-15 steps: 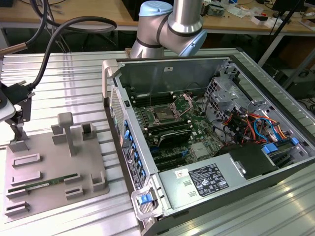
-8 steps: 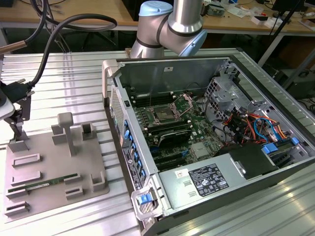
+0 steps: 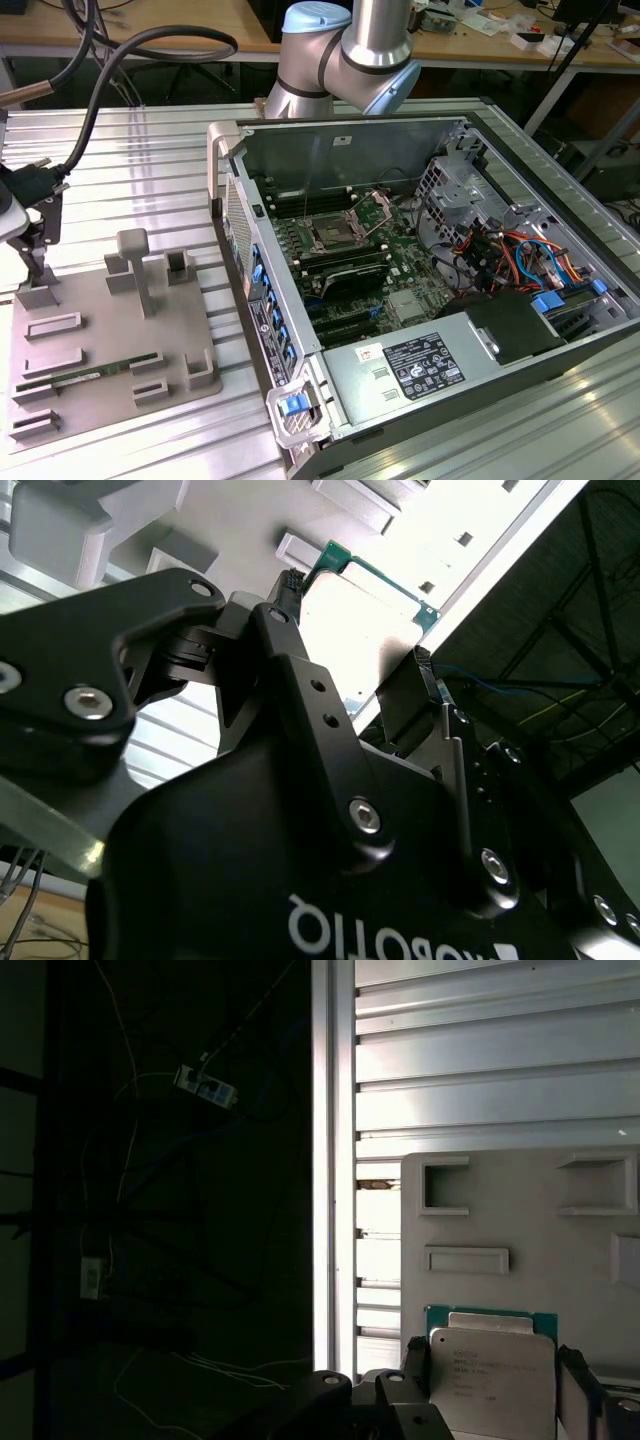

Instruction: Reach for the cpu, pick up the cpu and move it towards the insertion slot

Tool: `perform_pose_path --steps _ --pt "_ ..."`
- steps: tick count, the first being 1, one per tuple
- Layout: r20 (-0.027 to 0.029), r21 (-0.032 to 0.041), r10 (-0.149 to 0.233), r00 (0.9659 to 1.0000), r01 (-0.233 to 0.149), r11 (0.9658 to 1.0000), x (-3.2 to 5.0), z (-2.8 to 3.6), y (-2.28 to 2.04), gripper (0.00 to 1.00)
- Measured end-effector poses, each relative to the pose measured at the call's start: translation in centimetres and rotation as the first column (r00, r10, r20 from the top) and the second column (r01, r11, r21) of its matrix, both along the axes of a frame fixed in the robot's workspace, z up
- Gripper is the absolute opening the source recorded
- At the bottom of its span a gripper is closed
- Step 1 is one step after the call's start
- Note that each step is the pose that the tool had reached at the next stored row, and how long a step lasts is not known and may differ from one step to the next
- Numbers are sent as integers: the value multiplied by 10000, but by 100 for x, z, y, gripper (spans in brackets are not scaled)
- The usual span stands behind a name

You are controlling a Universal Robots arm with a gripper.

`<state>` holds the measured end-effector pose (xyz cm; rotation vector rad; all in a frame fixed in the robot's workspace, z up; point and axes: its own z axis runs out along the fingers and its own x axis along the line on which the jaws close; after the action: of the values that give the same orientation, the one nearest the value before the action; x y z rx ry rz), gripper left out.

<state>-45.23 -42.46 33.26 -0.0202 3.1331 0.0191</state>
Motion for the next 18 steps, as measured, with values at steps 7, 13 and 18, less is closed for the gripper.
perform_pose_path --steps 7,13,18 --pt "0 0 0 10000 0 10000 0 11 0 55" --pt "0 0 0 10000 0 10000 0 22 0 55" --pt "0 -1 0 10000 0 10000 0 41 0 55"
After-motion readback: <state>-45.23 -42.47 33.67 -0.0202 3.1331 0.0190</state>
